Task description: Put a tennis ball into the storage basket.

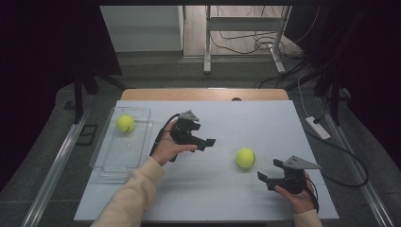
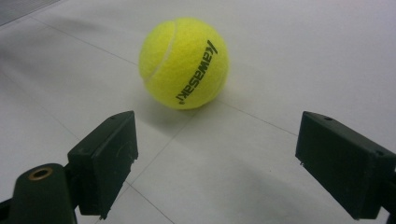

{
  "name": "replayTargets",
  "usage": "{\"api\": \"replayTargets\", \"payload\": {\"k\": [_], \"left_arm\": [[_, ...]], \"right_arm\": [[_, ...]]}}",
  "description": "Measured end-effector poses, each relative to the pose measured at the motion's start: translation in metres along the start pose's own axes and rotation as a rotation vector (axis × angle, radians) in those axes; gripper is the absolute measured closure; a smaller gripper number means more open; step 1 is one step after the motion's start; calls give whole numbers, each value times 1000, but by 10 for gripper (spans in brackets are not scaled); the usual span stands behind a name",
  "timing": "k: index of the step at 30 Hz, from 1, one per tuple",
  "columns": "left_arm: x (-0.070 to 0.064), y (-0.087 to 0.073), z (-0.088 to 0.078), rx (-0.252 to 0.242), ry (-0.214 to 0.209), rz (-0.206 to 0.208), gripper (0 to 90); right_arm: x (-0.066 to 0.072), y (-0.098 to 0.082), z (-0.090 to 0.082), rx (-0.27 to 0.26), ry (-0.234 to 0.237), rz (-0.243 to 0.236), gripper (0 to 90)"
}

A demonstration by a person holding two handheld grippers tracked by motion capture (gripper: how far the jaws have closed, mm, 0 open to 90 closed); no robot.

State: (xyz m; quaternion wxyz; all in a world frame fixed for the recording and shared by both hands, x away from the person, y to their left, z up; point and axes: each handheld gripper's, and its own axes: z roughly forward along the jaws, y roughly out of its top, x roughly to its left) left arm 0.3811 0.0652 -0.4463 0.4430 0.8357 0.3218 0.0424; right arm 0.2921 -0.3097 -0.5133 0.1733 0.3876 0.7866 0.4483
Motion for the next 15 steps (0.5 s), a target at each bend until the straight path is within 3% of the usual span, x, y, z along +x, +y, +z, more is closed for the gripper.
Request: {"api": "replayTargets", "payload": {"k": [15], "left_arm": [[-14, 7, 23, 27, -39, 19, 78]], "right_arm": [[0, 0, 0, 0, 1, 0, 125]]}}
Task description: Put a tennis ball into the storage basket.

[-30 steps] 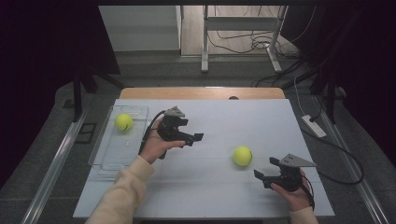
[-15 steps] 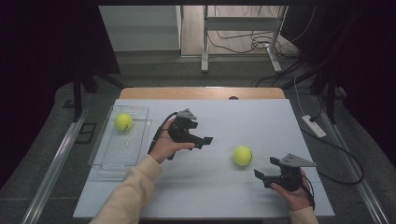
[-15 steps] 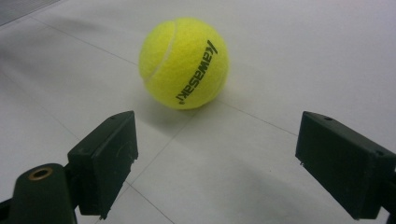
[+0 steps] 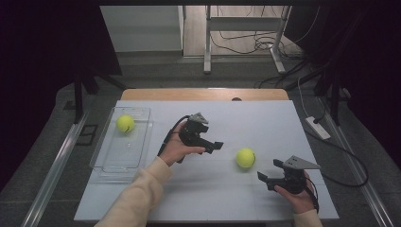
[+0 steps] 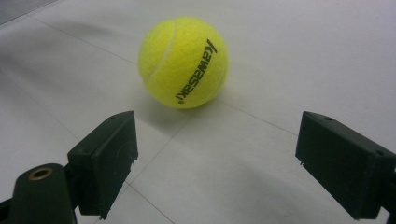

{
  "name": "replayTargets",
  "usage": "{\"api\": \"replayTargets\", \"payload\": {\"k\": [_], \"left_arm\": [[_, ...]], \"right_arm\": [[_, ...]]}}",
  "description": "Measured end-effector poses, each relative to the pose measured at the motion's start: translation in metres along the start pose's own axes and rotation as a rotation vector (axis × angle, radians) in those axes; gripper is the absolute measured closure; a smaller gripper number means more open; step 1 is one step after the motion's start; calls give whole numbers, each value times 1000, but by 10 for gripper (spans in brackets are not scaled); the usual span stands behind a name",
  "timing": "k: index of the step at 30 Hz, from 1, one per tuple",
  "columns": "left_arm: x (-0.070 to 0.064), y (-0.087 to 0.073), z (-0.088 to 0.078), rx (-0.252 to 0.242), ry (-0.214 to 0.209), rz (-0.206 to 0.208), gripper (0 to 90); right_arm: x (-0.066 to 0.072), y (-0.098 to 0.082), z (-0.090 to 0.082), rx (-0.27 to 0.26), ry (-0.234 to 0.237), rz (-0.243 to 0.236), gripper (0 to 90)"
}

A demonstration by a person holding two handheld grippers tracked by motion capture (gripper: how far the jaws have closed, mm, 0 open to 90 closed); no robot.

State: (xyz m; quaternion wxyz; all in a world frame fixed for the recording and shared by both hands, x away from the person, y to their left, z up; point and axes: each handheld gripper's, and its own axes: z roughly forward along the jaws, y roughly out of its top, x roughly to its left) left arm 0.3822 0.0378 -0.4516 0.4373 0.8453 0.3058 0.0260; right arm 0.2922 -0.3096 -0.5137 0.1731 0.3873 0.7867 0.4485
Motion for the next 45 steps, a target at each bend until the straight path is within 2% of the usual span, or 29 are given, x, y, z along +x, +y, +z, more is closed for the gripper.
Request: {"api": "replayTargets", "payload": {"k": [28, 45], "left_arm": [[-27, 14, 47, 85, -68, 61, 66], [-33, 18, 66, 101, -82, 58, 63]], "right_arm": [[0, 0, 0, -1, 2, -1, 125], [-2, -1, -1, -1, -2, 4, 125]]}}
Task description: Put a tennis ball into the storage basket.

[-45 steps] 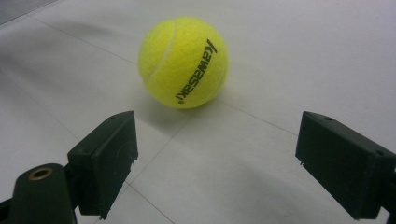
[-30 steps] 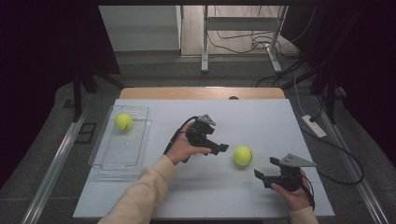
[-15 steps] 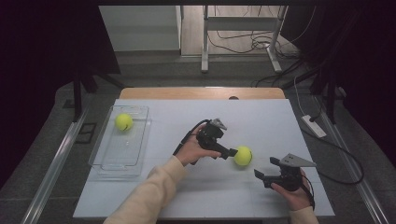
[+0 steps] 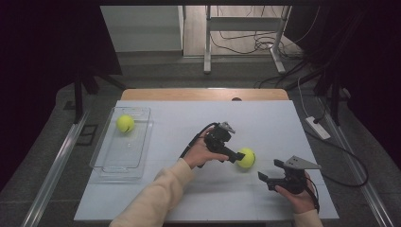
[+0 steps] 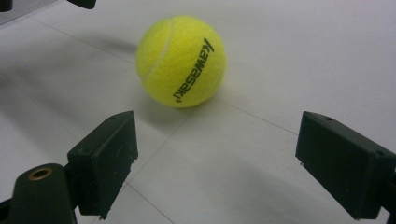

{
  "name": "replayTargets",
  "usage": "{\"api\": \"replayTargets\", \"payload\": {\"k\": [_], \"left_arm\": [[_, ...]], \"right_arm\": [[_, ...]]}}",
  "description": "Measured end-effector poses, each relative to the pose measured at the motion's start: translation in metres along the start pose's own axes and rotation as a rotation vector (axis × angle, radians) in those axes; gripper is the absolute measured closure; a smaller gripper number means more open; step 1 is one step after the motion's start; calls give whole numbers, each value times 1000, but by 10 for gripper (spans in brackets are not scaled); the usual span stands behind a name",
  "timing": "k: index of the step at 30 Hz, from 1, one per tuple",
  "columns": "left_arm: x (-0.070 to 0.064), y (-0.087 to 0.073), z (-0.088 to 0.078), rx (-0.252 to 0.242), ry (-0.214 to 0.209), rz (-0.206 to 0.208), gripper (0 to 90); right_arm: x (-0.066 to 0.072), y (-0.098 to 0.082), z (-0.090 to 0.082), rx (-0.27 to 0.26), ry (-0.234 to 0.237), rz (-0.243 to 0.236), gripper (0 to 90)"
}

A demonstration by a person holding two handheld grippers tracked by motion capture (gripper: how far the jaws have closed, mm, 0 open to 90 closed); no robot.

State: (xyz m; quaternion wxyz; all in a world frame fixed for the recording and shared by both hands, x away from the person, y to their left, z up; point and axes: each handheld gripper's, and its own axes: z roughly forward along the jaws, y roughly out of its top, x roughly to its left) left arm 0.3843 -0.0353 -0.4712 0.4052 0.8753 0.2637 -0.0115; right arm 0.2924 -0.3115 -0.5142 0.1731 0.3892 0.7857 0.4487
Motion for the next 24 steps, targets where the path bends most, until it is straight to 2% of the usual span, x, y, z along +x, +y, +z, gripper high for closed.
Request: {"api": "replayTargets", "payload": {"k": [12, 24], "left_arm": [[-3, 6, 12, 27, -6, 19, 64], [-5, 12, 27, 62, -13, 17, 61]], "right_arm": [[0, 0, 0, 1, 1, 0, 125], [1, 0, 1, 6, 3, -5, 125]]}}
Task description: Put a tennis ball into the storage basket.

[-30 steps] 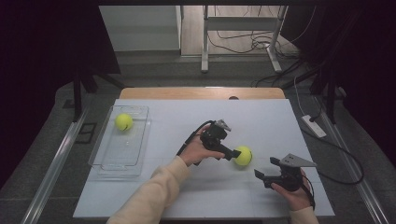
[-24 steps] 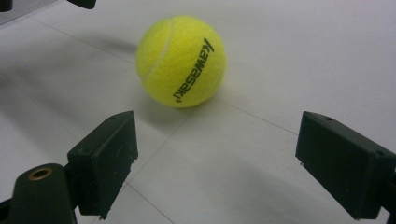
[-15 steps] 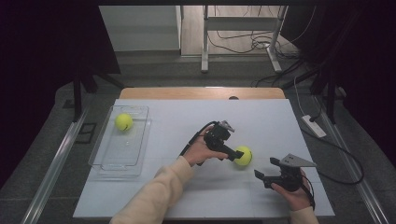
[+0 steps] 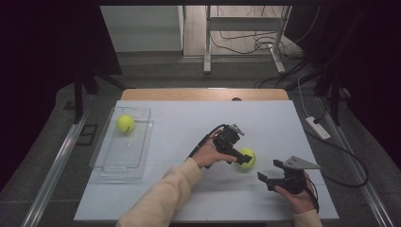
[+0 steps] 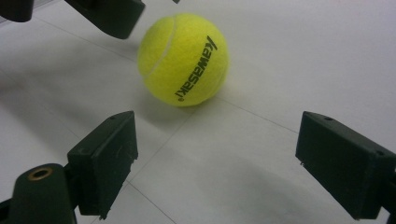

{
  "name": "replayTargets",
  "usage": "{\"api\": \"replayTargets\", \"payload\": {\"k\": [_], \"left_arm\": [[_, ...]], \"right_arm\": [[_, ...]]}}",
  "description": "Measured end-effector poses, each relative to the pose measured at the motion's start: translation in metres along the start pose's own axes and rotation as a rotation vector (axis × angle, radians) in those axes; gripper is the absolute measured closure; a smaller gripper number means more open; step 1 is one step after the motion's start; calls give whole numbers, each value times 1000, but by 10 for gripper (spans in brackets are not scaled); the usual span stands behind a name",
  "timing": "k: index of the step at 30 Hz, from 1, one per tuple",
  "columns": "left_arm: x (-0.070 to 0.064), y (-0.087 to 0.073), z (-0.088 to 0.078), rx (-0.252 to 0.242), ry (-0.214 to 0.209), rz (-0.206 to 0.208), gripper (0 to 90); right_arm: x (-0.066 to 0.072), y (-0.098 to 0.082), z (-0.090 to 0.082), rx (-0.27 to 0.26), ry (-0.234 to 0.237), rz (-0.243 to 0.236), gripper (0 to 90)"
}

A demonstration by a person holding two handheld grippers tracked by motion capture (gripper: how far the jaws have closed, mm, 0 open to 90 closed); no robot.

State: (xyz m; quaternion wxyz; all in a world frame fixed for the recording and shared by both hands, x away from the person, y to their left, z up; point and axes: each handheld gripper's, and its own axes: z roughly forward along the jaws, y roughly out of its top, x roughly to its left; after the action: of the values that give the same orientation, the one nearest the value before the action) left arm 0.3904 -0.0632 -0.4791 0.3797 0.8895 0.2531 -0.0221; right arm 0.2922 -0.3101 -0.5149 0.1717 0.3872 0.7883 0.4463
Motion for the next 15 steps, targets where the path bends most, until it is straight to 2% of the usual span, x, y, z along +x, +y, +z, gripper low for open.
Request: {"api": "replayTargets", "payload": {"k": [15], "left_arm": [[0, 4, 21, 49, -18, -8, 57]], "right_arm": [[1, 0, 1, 4, 6, -3, 125]]}}
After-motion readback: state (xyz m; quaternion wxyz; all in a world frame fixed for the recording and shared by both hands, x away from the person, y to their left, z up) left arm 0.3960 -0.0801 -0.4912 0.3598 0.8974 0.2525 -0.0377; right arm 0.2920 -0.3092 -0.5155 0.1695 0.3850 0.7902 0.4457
